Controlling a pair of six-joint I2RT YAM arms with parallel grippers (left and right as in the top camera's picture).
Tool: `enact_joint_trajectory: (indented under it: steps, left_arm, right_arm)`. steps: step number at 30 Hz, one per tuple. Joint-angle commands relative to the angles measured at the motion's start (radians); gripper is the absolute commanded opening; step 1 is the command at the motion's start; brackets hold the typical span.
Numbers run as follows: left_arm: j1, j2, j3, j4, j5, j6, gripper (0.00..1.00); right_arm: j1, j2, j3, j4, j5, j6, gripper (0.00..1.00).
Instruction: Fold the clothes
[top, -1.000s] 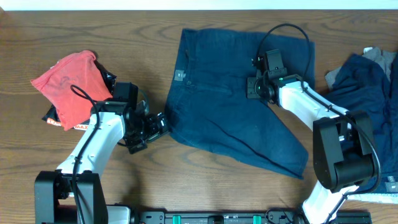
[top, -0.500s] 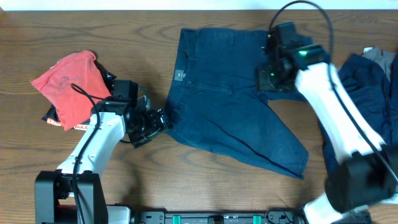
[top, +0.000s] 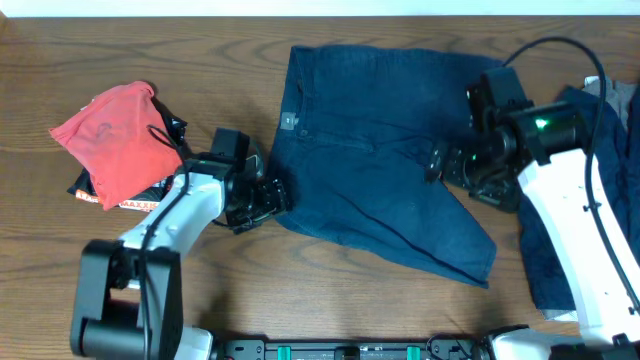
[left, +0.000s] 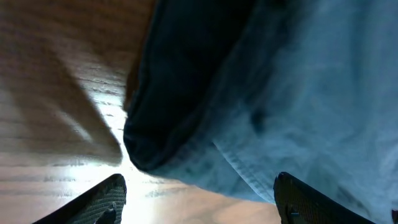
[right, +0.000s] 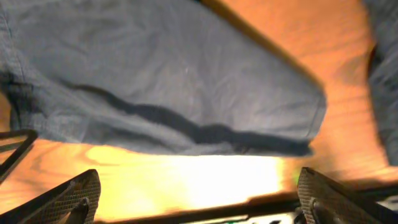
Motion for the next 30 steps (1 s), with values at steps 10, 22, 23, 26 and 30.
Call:
enact_joint_trajectory:
  steps: [10, 22, 23, 26, 30]
  left_arm:
    - [-0.018, 0.073, 0.007, 0.080, -0.020, -0.018, 0.60]
    - [-0.019, 0.069, 0.007, 0.090, -0.019, -0.018, 0.06]
    - [-0.018, 0.063, 0.007, 0.077, -0.019, -0.018, 0.06]
    - [-0.008, 0.028, 0.007, 0.048, -0.019, -0.017, 0.06]
    - [0.006, -0.047, 0.007, 0.006, -0.023, -0.006, 0.06]
  right_arm:
    - [0.001, -0.200, -0.415, 0.136, -0.112, 0.304, 0.99]
    - [0.001, -0.229, -0.739, 0.330, -0.164, 0.490, 0.99]
    - [0.001, -0.229, -0.760, 0.355, -0.176, 0.504, 0.98]
    - [0.001, -0.229, -0.809, 0.413, -0.198, 0.538, 0.98]
    - [0.001, -0.229, -0.864, 0.458, -0.197, 0.588, 0.97]
